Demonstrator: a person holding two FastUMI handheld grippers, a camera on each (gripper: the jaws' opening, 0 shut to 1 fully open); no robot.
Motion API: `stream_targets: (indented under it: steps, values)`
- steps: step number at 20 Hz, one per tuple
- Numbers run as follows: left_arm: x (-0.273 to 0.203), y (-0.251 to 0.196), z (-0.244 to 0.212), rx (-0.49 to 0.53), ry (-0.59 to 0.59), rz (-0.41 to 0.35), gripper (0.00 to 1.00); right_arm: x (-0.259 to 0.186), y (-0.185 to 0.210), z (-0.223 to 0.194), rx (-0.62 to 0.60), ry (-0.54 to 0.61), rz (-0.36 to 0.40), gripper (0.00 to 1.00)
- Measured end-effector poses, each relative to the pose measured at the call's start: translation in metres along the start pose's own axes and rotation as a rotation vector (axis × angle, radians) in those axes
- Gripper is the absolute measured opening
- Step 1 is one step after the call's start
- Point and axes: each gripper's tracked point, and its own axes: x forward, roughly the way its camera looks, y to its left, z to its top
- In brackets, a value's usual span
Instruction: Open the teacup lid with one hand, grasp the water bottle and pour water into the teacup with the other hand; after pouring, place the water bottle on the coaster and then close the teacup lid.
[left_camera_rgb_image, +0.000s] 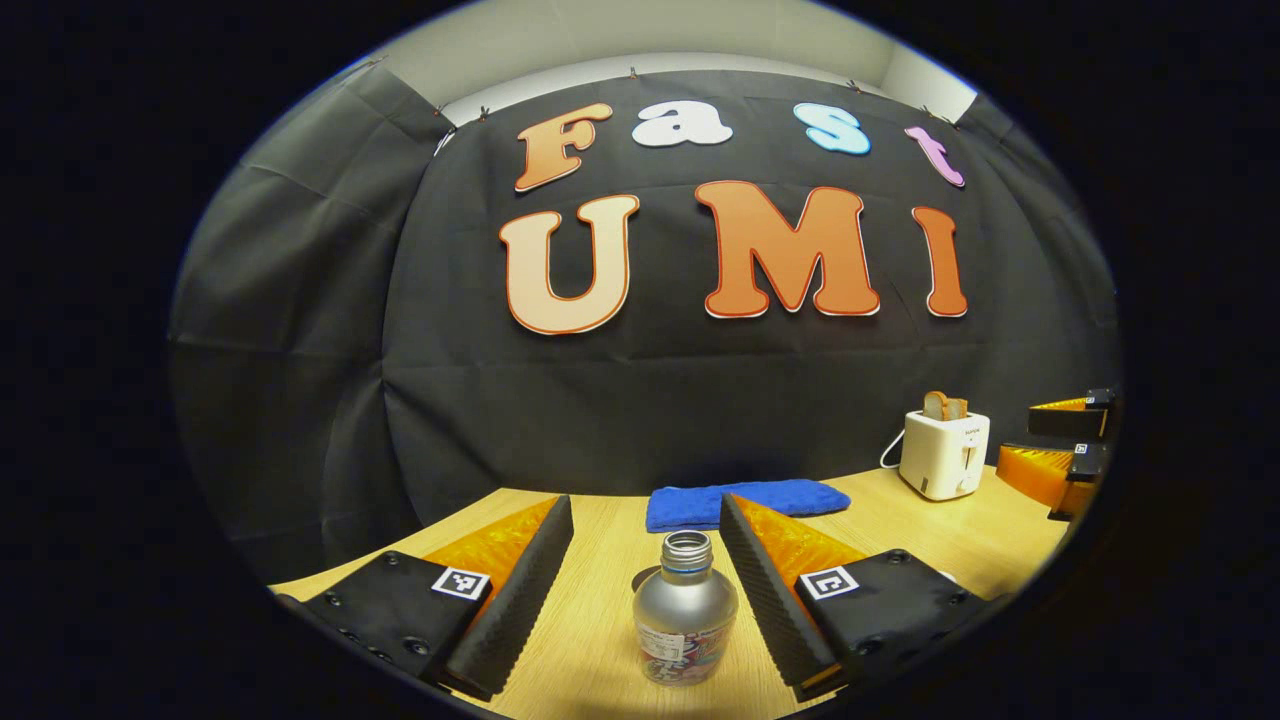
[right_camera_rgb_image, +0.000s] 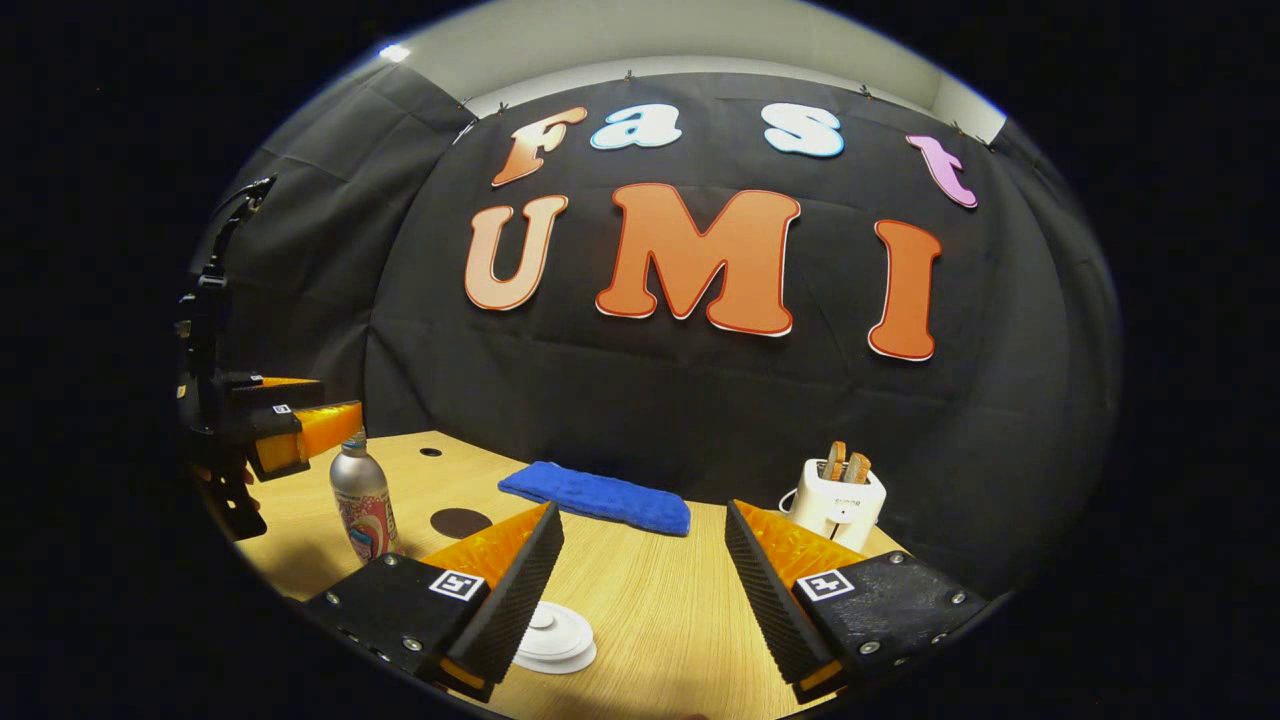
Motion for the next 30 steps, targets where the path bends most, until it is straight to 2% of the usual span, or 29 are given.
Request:
stream_targets:
  steps: [2,3,4,5,10,11,18,19,23,30]
  values:
    - [0.001,0.001,-0.001,-0.002,-0.001,0.003,0.97,0.0,0.0,-0.002,0.007,0.005,0.004,0.98]
    - [0.0,0.001,-0.003,-0.001,0.0,0.004,1.0,0.001,0.001,-0.003,0.009,0.005,0.009,0.98]
    - [0.001,0.001,-0.003,0.002,0.0,0.005,0.96,0.001,0.002,-0.004,0.007,0.008,0.013,0.98]
    - [0.0,0.002,-0.004,0.004,-0.003,0.008,0.99,0.001,0.003,-0.005,0.004,0.01,0.016,0.98]
    - [0.001,0.001,-0.01,0.008,0.004,0.007,0.97,0.001,0.013,-0.018,-0.002,0.041,0.046,0.98]
    - [0.001,0.001,-0.011,0.009,0.005,0.006,1.0,0.001,0.013,-0.022,-0.002,0.047,0.054,0.98]
    - [0.001,0.001,-0.014,0.015,0.011,0.001,1.0,0.004,0.025,-0.031,0.008,0.074,0.092,0.97]
    - [0.001,0.001,-0.014,0.016,0.012,-0.001,0.97,0.003,0.027,-0.031,0.006,0.075,0.097,0.97]
    - [0.0,0.002,-0.01,0.02,-0.001,0.0,1.0,0.003,0.031,-0.035,-0.005,0.081,0.115,0.97]
    - [-0.004,0.003,0.007,0.013,-0.058,0.014,1.0,0.001,0.019,-0.021,0.026,0.041,0.092,0.93]
